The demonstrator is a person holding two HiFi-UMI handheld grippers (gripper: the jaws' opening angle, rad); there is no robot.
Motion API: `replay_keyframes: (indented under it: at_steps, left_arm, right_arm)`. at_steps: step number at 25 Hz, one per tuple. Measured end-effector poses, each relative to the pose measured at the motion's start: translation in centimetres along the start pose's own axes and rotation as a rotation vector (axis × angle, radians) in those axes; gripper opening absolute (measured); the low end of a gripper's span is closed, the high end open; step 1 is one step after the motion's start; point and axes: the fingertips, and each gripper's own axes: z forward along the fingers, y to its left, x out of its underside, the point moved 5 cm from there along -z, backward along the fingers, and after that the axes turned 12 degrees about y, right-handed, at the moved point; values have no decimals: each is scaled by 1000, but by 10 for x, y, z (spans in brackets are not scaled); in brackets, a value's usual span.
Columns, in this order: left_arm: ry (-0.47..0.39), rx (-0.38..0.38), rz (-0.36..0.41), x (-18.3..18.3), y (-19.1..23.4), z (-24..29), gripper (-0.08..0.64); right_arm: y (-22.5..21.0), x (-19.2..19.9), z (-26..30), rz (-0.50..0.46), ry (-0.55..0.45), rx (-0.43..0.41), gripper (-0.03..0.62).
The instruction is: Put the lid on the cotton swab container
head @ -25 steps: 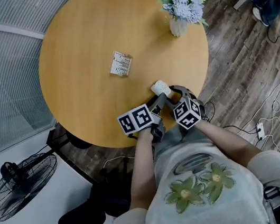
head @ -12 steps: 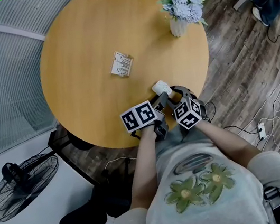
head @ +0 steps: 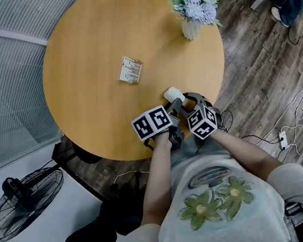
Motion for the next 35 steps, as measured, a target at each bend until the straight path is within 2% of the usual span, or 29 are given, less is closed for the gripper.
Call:
replay_keyframes:
  at_steps: [15, 28, 35]
  left_arm:
    - [21, -49, -39, -1, -5, 8, 181]
    - [48, -117, -8, -4, -10, 15, 195]
    - [70, -124, -5, -5, -10, 16, 196]
  right_arm:
    - [0, 2, -1, 7, -12, -2, 178]
    - [-1, 3, -2, 14, -20, -4, 178]
    - [-2, 3, -1, 14, -21, -6, 177]
